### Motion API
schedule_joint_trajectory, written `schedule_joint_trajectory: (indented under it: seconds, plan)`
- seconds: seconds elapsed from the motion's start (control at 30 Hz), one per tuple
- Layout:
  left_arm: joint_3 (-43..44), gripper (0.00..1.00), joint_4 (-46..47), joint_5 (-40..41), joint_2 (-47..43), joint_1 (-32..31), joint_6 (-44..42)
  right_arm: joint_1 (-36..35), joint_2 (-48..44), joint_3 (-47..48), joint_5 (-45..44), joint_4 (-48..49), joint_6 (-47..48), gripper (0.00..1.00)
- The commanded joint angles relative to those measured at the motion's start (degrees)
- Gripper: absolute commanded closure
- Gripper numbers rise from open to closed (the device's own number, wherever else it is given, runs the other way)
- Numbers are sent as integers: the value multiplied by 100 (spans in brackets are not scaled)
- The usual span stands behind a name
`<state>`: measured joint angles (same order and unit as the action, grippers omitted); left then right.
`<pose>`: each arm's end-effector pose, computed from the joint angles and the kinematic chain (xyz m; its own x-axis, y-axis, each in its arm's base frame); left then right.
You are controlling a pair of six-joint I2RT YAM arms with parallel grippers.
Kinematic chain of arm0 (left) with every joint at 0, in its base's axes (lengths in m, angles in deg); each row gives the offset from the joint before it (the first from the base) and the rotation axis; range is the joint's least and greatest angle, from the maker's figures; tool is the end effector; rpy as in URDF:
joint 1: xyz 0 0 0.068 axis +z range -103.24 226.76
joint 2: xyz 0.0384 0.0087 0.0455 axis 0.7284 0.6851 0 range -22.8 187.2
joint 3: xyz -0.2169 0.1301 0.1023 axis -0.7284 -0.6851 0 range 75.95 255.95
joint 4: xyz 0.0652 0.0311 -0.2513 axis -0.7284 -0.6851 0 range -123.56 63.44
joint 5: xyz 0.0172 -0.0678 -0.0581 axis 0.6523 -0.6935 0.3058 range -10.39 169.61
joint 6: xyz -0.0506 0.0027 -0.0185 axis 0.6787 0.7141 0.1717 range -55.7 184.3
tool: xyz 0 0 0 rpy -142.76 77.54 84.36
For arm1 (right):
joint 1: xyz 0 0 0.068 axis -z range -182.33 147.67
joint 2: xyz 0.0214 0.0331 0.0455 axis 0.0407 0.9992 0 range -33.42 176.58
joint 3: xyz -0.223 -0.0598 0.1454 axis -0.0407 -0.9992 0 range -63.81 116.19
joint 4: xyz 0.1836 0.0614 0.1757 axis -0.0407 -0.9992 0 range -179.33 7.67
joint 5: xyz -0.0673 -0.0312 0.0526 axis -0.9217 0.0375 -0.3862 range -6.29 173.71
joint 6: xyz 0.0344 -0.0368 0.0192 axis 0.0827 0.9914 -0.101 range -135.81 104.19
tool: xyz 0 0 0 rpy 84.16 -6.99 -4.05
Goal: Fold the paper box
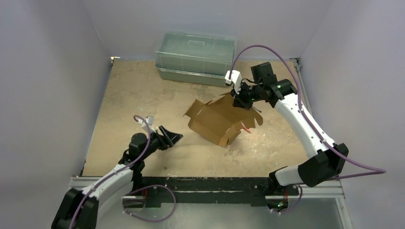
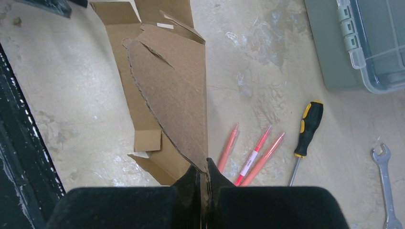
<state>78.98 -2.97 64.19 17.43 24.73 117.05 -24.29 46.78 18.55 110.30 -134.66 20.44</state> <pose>0.1402 -0.0670 0.1581 -0.6106 -0.5808 -0.5384 0.1901 0.5525 -0.8115 0.2588 0.1215 0.3616 -0.2195 -0.6587 -0.7197 -0.9052 0.4126 -0.1016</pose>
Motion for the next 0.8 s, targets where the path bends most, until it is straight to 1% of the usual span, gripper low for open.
schedule_joint_trajectory:
  seconds: [0.0,0.1,0.27,0.47,0.57,0.7,0.77]
  plan:
    - [-196,32,2370,-409,852,-99,741,5,-166,-63,158,137,-244,100]
    - [57,32,2458,-310,1183,-467,572,4,-160,-241,71,325,-366,100]
    - [205,32,2392,209,1408,-1037,458,4,-102,-452,-3,524,-472,100]
    - [470,36,2380,625,1988,-1327,585,6,-84,-431,143,523,-505,100]
    - [670,42,2312,894,2294,-1538,629,6,-110,-454,134,552,-521,100]
    - [875,49,2321,1326,2625,-2006,659,2,-145,-531,98,628,-547,100]
    - [952,58,2358,1477,2810,-2181,692,2,-122,-548,67,652,-578,100]
